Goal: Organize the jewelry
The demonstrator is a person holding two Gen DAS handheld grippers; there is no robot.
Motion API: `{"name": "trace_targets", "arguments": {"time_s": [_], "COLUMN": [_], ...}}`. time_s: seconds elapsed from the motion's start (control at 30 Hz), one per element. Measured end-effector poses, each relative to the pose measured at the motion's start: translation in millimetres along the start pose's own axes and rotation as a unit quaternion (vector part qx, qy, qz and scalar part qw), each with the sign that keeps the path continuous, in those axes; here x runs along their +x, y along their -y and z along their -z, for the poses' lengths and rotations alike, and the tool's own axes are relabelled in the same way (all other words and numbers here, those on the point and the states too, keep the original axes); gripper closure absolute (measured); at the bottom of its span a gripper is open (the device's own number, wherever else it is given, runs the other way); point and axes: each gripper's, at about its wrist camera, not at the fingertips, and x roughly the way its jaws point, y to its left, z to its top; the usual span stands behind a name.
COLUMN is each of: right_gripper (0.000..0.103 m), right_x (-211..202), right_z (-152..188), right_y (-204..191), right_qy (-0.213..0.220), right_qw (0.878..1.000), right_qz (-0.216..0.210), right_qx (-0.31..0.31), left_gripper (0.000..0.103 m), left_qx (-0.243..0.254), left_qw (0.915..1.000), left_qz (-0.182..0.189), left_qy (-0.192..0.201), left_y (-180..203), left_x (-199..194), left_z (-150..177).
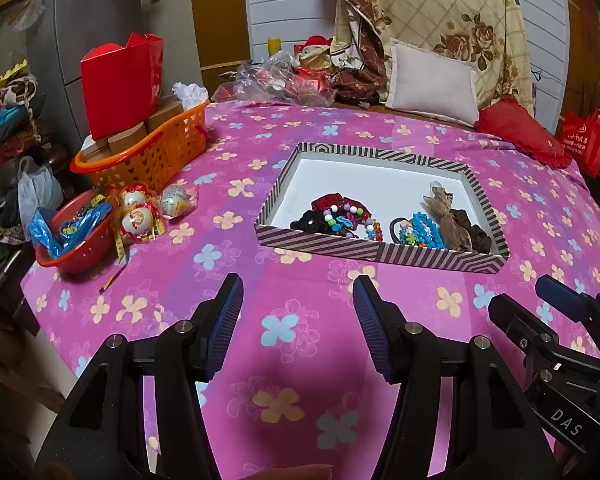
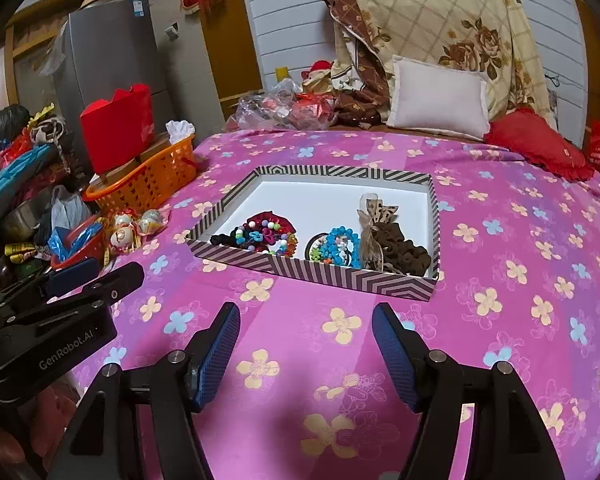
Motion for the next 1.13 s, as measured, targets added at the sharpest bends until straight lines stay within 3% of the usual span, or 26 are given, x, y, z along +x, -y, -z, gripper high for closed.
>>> {"name": "trace_targets", "arguments": {"time_s": [1.13], "right_gripper": [0.036], "right_x": [12.9], "right_z": [7.2], "right_y": [14.6], "right_qy": [-0.022], "right_qw": [1.000], "right_qz": [0.001], "right_qx": [0.011], "left_gripper": [0.046], "left_qx": [-0.004], "left_qw": [0.9999], "left_qz": [-0.007], "left_qy": [-0.013], "left_y": [-8.2], "left_x": [12.2], "left_z": [4.1]}}
